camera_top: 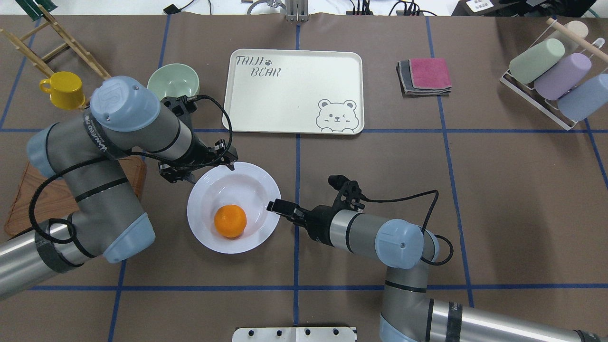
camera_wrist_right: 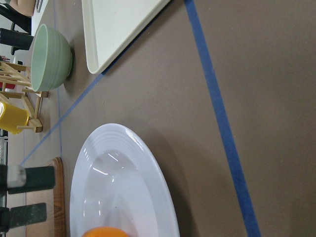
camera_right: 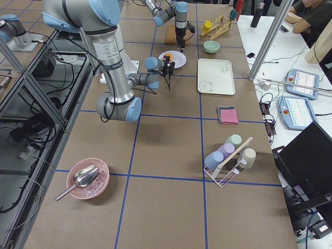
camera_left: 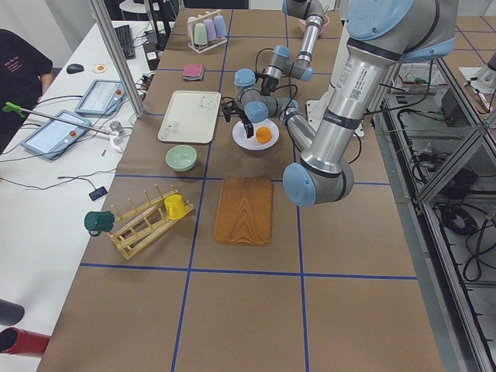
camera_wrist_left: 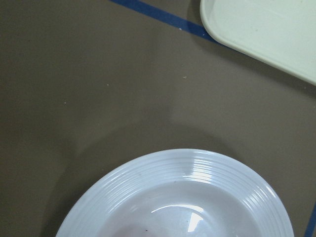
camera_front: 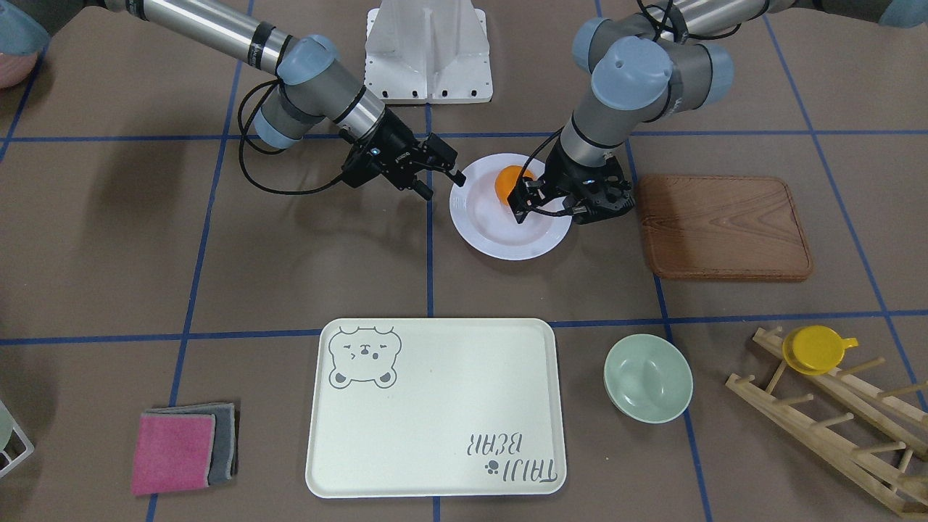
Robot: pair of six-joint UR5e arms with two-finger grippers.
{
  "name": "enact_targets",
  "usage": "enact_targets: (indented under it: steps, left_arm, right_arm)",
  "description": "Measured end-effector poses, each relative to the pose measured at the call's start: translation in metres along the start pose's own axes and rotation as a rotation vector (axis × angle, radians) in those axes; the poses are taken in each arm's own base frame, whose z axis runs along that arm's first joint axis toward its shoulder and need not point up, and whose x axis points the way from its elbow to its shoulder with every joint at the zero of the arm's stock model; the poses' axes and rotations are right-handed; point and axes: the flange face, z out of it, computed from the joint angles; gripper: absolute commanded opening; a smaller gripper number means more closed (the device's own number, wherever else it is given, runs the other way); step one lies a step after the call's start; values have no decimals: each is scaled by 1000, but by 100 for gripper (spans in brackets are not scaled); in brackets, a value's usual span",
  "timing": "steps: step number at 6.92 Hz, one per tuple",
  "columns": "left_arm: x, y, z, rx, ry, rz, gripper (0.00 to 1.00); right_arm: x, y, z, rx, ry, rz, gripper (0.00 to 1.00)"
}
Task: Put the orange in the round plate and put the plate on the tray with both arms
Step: 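Grip the plate rim with the right gripper while the left gripper lifts away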
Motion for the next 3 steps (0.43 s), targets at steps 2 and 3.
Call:
enact_targets:
  steps: [2,3]
  left_arm:
    - [-6,-7,-8,-3,5,12,98]
    - [-9,-9,-10,-4,5,12,98]
  right_arm:
    - [-3,7,14,0,6,-1,99]
    - [-8,10,23,2,3,-1,92]
